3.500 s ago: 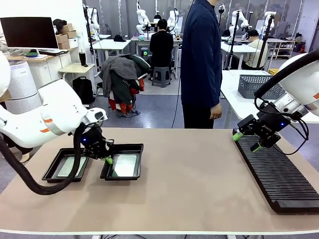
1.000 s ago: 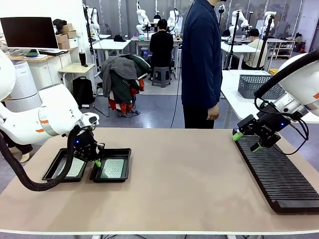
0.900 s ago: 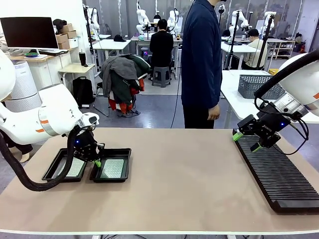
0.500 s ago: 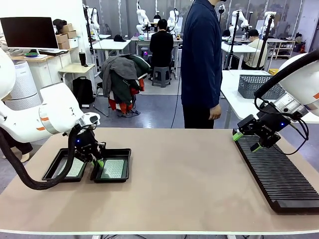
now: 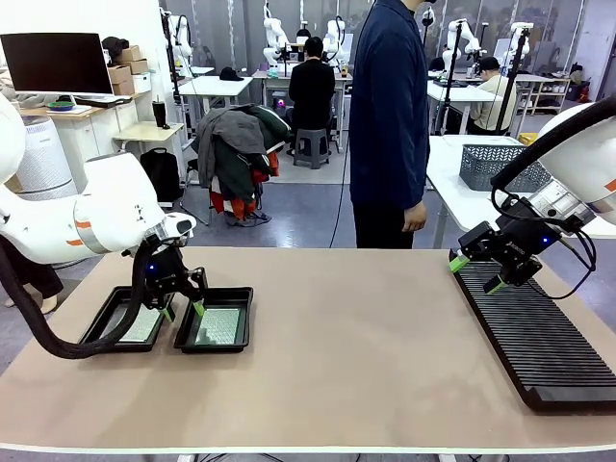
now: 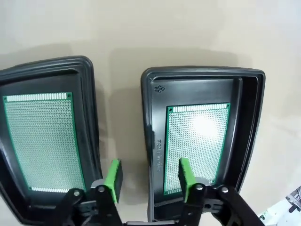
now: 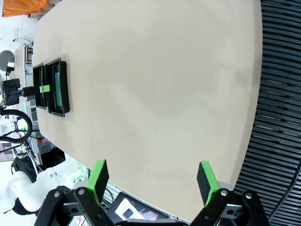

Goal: Inspect and transfer BCBs to ESD trays.
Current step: Pick up the ESD tray and place it on the left side of the table.

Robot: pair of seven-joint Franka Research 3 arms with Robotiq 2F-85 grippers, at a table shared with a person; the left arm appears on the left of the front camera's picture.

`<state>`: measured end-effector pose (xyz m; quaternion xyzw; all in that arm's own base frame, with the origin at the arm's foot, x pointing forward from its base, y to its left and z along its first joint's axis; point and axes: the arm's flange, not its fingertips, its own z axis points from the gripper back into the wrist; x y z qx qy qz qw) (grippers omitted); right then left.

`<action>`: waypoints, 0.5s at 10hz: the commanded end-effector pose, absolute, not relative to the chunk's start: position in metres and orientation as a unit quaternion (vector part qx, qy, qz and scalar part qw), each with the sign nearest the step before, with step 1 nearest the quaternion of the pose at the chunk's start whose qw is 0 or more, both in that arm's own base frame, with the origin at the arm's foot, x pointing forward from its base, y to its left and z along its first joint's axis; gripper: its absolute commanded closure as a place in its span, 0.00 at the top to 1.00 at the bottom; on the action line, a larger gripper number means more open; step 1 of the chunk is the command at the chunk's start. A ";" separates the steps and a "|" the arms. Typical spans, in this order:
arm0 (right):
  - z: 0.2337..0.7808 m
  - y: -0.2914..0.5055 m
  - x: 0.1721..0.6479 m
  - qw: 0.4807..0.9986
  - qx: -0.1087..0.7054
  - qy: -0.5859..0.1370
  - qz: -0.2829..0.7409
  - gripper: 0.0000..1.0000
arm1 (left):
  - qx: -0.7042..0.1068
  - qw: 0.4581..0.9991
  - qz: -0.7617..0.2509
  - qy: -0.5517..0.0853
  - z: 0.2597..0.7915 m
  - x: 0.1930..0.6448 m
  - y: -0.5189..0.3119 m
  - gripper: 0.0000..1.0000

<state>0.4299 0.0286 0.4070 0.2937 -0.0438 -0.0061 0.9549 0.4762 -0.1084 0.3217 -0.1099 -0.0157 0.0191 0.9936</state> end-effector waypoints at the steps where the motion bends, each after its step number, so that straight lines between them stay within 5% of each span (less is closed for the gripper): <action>1: 0.407 0.029 0.430 0.955 0.294 -0.043 -0.009 1.00 | -0.081 0.996 0.014 -0.020 0.344 0.469 -0.118 0.86; 2: 0.407 0.029 0.430 0.955 0.294 -0.043 -0.009 1.00 | -0.072 0.997 0.012 -0.024 0.356 0.466 -0.121 0.83; 3: 0.407 0.029 0.430 0.955 0.294 -0.043 -0.009 1.00 | -0.062 0.998 0.012 -0.028 0.369 0.461 -0.122 1.00; 5: 0.407 0.029 0.430 0.955 0.294 -0.043 -0.009 1.00 | -0.033 0.999 0.001 -0.024 0.395 0.450 -0.125 1.00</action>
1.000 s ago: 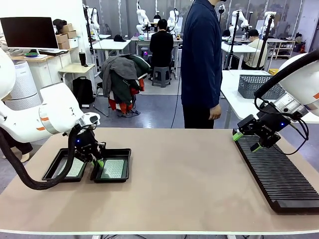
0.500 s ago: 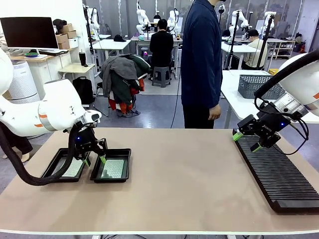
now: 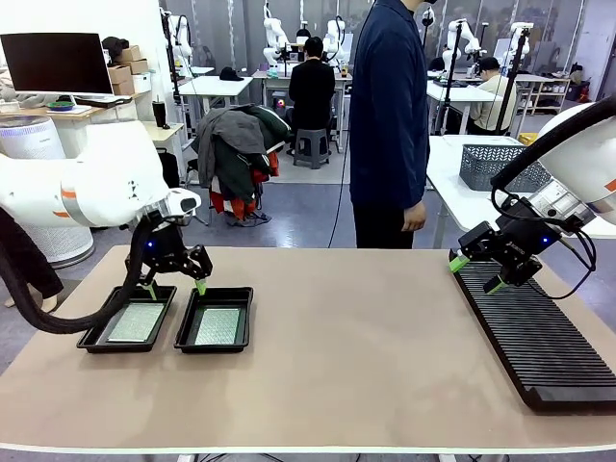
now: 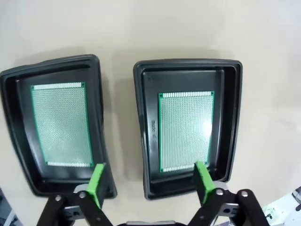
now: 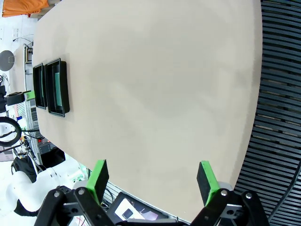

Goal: Inspect and transfer BCBs to ESD trays.
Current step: Pick up the ESD tray and place it on the left side of the table.

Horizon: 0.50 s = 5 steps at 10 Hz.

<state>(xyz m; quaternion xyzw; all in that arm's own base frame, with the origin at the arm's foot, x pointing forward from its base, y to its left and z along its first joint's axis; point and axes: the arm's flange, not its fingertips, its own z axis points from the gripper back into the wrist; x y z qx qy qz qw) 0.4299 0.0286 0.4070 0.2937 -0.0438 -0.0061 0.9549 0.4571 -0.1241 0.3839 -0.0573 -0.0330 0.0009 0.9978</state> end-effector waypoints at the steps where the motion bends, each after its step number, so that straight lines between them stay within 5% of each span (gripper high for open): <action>1: 0.407 0.029 0.430 0.955 0.294 -0.043 -0.009 1.00 | -0.013 1.000 0.002 -0.021 0.407 0.445 -0.126 1.00; 5: 0.407 0.029 0.430 0.955 0.294 -0.043 -0.009 1.00 | 0.014 1.000 -0.001 -0.011 0.441 0.428 -0.132 1.00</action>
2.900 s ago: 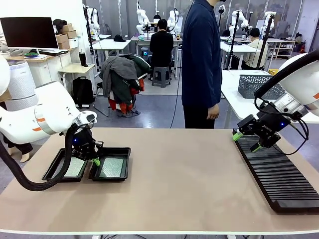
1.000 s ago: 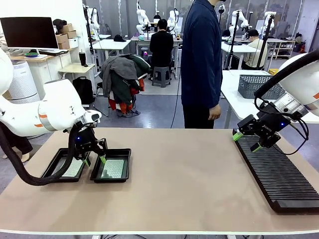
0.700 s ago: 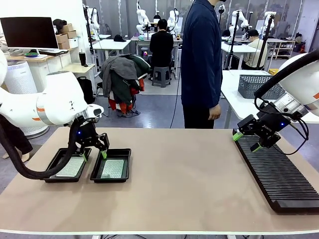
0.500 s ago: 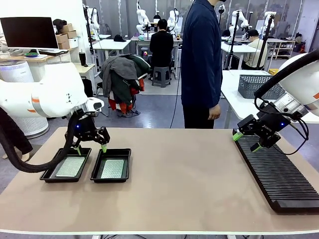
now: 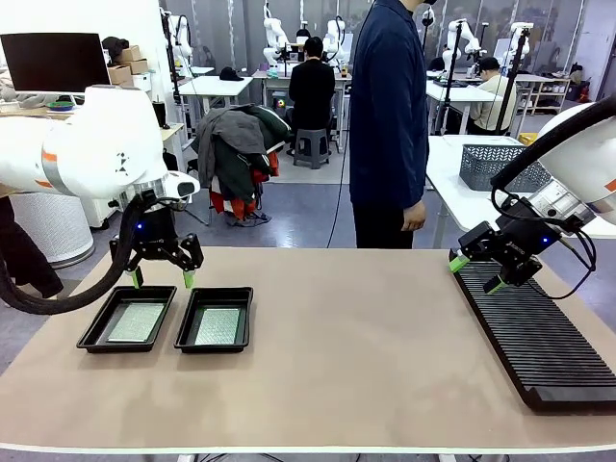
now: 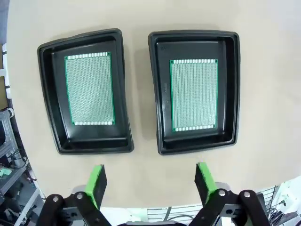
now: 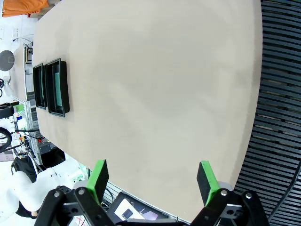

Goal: Inspect and transfer BCBs to ESD trays.
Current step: Pick up the ESD tray and place it on the left side of the table.

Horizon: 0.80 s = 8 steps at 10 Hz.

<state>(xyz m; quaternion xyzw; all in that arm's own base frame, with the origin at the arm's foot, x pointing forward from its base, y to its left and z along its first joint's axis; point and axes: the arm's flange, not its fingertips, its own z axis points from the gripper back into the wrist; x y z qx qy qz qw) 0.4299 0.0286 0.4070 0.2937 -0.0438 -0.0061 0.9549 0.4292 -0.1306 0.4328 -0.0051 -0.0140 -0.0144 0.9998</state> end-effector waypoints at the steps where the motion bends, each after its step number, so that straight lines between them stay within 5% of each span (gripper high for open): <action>1: 0.407 0.029 0.430 0.955 0.294 -0.043 -0.009 1.00 | 0.017 1.000 -0.004 -0.016 0.446 0.425 -0.133 1.00; 8: 0.407 0.029 0.430 0.955 0.294 -0.043 -0.009 1.00 | 0.031 0.999 0.005 -0.008 0.467 0.420 -0.139 1.00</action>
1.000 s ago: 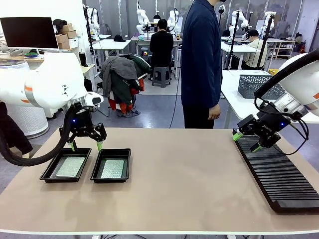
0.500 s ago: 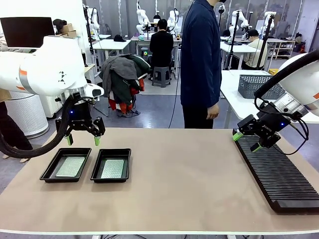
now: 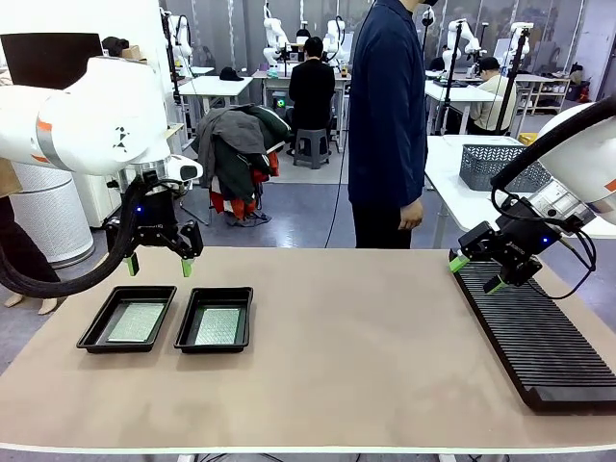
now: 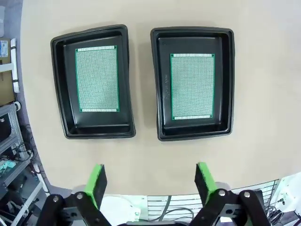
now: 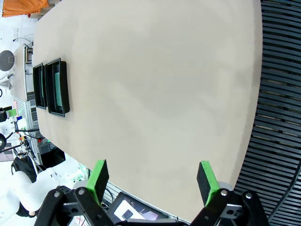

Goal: Inspect and transfer BCBs to ESD trays.
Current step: Pick up the ESD tray and place it on the left side of the table.

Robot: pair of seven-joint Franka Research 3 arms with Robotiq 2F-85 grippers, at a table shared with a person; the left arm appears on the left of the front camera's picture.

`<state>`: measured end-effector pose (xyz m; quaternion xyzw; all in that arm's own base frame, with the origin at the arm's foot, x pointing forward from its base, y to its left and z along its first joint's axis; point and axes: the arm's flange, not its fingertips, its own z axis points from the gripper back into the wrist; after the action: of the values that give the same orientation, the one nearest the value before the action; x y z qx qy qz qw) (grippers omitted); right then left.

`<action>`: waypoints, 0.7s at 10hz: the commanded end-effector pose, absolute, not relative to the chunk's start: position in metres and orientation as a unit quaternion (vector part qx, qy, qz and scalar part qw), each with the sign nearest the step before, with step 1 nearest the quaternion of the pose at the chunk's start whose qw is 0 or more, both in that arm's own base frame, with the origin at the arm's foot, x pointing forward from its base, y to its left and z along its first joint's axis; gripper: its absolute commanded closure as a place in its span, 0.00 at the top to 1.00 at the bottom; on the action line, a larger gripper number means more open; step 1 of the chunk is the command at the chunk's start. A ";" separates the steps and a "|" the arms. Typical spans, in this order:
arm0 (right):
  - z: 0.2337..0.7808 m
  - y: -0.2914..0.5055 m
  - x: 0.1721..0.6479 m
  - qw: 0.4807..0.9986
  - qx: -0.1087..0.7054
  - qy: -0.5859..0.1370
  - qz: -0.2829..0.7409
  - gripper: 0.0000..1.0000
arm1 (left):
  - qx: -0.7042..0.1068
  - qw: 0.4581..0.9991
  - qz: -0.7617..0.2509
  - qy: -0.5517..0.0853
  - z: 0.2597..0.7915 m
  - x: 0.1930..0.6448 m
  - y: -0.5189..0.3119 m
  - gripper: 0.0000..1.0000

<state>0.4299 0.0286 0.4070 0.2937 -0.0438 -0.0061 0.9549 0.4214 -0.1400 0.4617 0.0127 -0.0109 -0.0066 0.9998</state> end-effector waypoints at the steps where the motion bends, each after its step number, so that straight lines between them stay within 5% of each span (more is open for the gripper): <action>1: 0.407 0.029 0.430 0.955 0.294 -0.043 -0.009 1.00 | 0.012 1.000 -0.008 -0.012 0.459 0.421 -0.139 1.00; 7: 0.407 0.029 0.430 0.955 0.294 -0.043 -0.009 1.00 | 0.012 1.000 -0.008 -0.012 0.459 0.421 -0.139 1.00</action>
<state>0.4299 0.0286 0.4070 0.2937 -0.0438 -0.0061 0.9549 0.4217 -0.1401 0.4611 0.0127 -0.0104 -0.0073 0.9998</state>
